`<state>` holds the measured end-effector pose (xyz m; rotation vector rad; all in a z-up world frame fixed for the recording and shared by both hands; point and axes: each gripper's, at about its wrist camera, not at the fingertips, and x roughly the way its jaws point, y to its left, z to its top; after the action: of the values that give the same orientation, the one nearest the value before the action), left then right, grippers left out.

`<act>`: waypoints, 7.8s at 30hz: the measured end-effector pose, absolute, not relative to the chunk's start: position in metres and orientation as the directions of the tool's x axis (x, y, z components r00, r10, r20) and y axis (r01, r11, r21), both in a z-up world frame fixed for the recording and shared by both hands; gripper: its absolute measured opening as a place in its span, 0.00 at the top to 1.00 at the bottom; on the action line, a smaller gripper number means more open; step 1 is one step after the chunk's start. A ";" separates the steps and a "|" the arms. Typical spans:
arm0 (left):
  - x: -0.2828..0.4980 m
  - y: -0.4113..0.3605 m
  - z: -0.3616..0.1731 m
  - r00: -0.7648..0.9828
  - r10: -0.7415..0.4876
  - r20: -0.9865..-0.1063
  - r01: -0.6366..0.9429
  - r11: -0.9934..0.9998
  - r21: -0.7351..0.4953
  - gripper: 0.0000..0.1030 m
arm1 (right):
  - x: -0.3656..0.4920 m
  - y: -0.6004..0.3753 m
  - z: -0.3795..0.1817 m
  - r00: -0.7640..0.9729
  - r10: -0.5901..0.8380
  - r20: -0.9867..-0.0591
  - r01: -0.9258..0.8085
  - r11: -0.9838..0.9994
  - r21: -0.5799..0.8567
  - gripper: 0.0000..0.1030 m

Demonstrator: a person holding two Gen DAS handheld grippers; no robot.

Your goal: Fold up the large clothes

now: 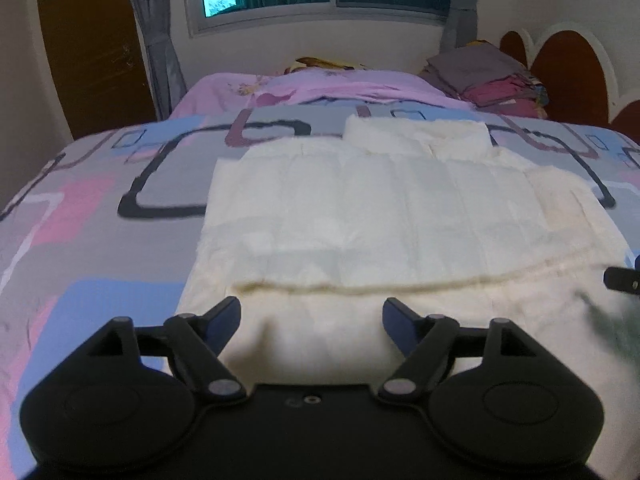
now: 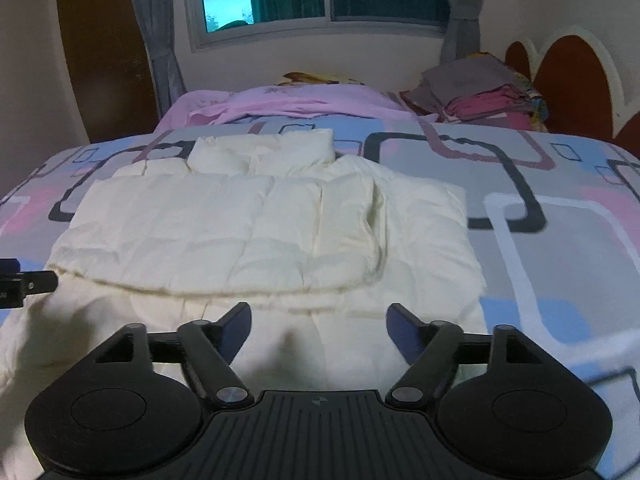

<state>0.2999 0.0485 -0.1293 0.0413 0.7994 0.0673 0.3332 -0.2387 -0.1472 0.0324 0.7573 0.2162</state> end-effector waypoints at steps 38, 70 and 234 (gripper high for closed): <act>0.132 0.137 -0.153 0.617 0.063 -0.785 -0.141 0.989 -0.032 0.18 | 0.155 -0.283 -0.162 0.671 -0.035 -0.741 0.056 0.998 0.005 0.11; 0.109 0.171 -0.179 0.553 -0.177 -0.814 -0.142 0.943 -0.301 0.78 | 0.136 -0.315 -0.186 0.580 0.114 -0.807 0.129 0.965 0.229 0.58; 0.447 0.031 -0.153 0.751 0.155 -0.642 -0.137 0.987 0.077 0.10 | 0.510 -0.212 -0.175 0.828 0.051 -0.558 -0.053 0.999 0.013 0.29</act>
<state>0.4472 0.0305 -0.1526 0.0258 0.7035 0.1595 0.5098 -0.2118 -0.1753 -0.0031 0.5922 0.0551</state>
